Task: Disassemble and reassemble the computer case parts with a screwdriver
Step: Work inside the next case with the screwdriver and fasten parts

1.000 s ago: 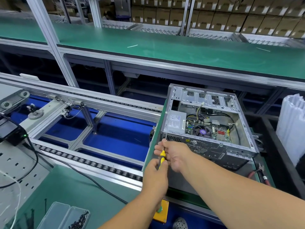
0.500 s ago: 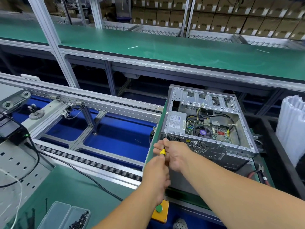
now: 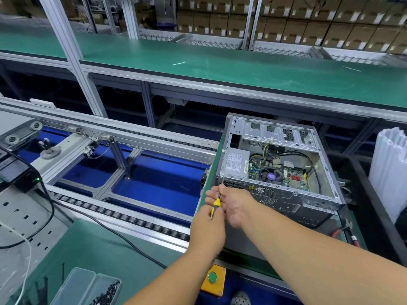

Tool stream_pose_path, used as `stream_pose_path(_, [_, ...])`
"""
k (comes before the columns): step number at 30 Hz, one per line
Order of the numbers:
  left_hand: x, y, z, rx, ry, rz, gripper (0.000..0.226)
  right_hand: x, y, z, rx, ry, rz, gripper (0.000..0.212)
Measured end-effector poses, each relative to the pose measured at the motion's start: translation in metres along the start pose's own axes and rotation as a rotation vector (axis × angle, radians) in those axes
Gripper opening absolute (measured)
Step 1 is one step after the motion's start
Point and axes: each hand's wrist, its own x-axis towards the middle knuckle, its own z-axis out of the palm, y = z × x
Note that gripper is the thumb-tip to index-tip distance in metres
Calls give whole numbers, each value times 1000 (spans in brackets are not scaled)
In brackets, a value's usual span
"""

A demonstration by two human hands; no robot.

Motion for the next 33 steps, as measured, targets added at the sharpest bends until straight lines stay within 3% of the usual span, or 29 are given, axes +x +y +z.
stream_pose_path(1, [3, -2, -3, -90, -132, -97, 31, 0, 0, 1, 19, -2, 1, 31])
stream_pose_path(2, [-1, 4, -3, -358, -242, -273, 35, 0, -1, 1, 42, -5, 4, 31])
stream_pose_path(3, [-3, 5, -4, -534, -279, -392, 38, 0, -1, 2, 59, -6, 7, 30])
stream_pose_path(4, [-4, 6, -3, -584, -298, -402, 38, 0, -1, 2, 67, -9, 7, 30])
stream_pose_path(5, [-5, 9, -2, -392, -220, -311, 36, 0, -1, 2, 63, -12, 5, 30])
stream_pose_path(7, [-2, -2, 1, 304, 18, 84, 27, 1, -1, 0, 31, -9, -1, 31])
stream_pose_path(8, [-2, -1, 2, 465, 71, 130, 23, 2, 0, -1, 26, -9, -2, 31])
stream_pose_path(9, [0, 0, 1, 442, 102, 161, 20, 2, 1, -2, 30, -10, -2, 32])
stream_pose_path(11, [-2, -2, -4, 168, 18, 114, 25, 2, 0, -1, 45, -14, -2, 31])
stream_pose_path(12, [6, -4, -4, 56, -87, 0, 30, 1, 0, 0, 52, -15, -3, 31])
stream_pose_path(13, [3, 0, -5, -233, -228, -200, 36, 1, -1, 1, 60, -12, -4, 30])
stream_pose_path(14, [-2, 5, -5, -471, -291, -376, 39, 0, -2, 1, 71, -7, -2, 30])
stream_pose_path(15, [-2, 5, -4, -601, -313, -435, 40, 0, -2, 0, 77, -4, -1, 29])
stream_pose_path(16, [-1, 6, -1, -517, -286, -395, 39, 0, -2, 0, 68, -2, -1, 29])
stream_pose_path(19, [-4, 0, 2, 459, 27, 120, 30, -1, -1, -2, 34, -5, 3, 31])
stream_pose_path(21, [-4, -4, 0, 676, 139, 336, 23, 0, 1, -2, 37, -9, 6, 32])
stream_pose_path(23, [-3, -5, -2, 484, 156, 300, 23, 0, 1, 0, 47, -13, 11, 31])
stream_pose_path(24, [0, -8, -4, 310, 120, 199, 27, 1, 1, 0, 51, -15, 11, 31])
stream_pose_path(25, [3, -8, -5, 161, 9, 56, 31, 1, 1, 0, 52, -15, 10, 31])
stream_pose_path(27, [-2, 0, -3, -400, -206, -337, 38, 2, 0, 0, 72, -11, 12, 29])
stream_pose_path(28, [-2, 0, -3, -508, -241, -390, 39, 2, -1, 0, 79, -11, 14, 29])
stream_pose_path(30, [-1, -1, 2, -257, -156, -229, 37, 2, -1, -1, 58, -16, 17, 30])
stream_pose_path(33, [-2, -6, 4, 517, 115, 239, 31, 3, 0, -2, 40, -25, 25, 32])
